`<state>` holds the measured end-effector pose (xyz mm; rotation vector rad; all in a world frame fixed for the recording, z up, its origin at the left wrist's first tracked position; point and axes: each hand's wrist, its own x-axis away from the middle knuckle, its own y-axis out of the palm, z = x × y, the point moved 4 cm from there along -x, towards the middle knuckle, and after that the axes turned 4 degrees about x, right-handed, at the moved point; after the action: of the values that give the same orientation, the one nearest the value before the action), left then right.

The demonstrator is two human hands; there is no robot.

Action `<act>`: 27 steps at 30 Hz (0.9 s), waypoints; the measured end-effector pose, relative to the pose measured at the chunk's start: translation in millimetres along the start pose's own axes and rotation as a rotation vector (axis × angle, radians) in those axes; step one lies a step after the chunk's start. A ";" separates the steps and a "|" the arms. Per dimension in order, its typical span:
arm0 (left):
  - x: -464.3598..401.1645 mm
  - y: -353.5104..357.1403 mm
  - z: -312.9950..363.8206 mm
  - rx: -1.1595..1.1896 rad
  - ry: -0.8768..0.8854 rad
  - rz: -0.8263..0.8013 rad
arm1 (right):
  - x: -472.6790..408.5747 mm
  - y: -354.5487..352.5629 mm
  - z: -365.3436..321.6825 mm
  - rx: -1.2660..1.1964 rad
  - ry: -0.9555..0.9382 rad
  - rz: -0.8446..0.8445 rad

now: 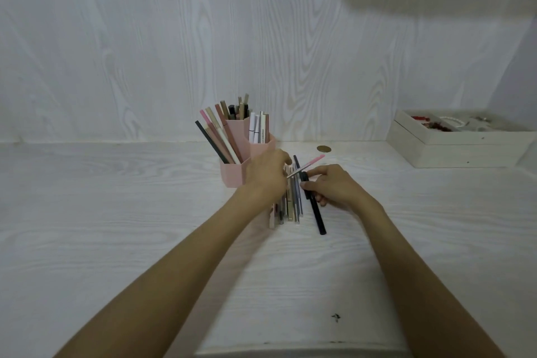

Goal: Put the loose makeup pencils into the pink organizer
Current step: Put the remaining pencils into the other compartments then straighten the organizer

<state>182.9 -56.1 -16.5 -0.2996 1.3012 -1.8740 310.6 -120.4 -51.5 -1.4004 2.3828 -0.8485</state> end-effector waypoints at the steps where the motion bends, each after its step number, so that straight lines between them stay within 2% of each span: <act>1: 0.6 -3.5 0.1 0.073 -0.002 -0.013 | -0.5 0.2 0.3 -0.002 0.001 -0.004; 6: -0.6 -44.4 2.9 0.685 -0.027 -0.129 | -1.1 0.2 1.8 -0.038 0.001 -0.024; 7: -3.7 -57.3 1.5 0.772 -0.030 -0.088 | -1.0 0.3 2.1 -0.047 0.002 -0.026; 9: -11.4 -84.9 -7.2 0.835 -0.037 0.117 | -1.0 0.7 2.3 -0.054 0.005 -0.024; 11: -17.9 -105.6 -17.8 0.732 -0.036 0.361 | -1.0 0.9 2.5 -0.053 0.004 -0.019; 12: -20.1 -109.9 -21.6 0.640 -0.036 0.428 | -0.9 1.0 2.7 -0.053 0.002 -0.017; 14: -23.1 -108.0 -25.4 0.409 -0.048 0.454 | -1.2 0.8 3.2 -0.053 -0.003 -0.015; 16: -25.2 -99.2 -27.5 0.215 -0.066 0.432 | -1.2 1.5 2.9 -0.052 -0.008 -0.017; 18: -27.6 -89.4 -27.3 0.127 -0.085 0.392 | -0.8 1.5 2.9 -0.047 -0.012 -0.017; 21: -34.7 -75.6 -27.6 -0.006 -0.122 0.252 | 0.1 1.8 3.3 -0.043 -0.015 -0.008; 24: -43.5 -68.7 -29.6 -0.037 -0.155 0.115 | 0.7 2.1 3.8 -0.045 -0.018 -0.002; 27: -52.1 -69.7 -30.9 -0.028 -0.202 0.061 | -0.1 1.6 4.0 -0.045 -0.017 0.000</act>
<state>164.0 11.9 42.9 -0.4469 1.1874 -1.7270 311.4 -121.2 -55.7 -1.4186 2.4033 -0.7849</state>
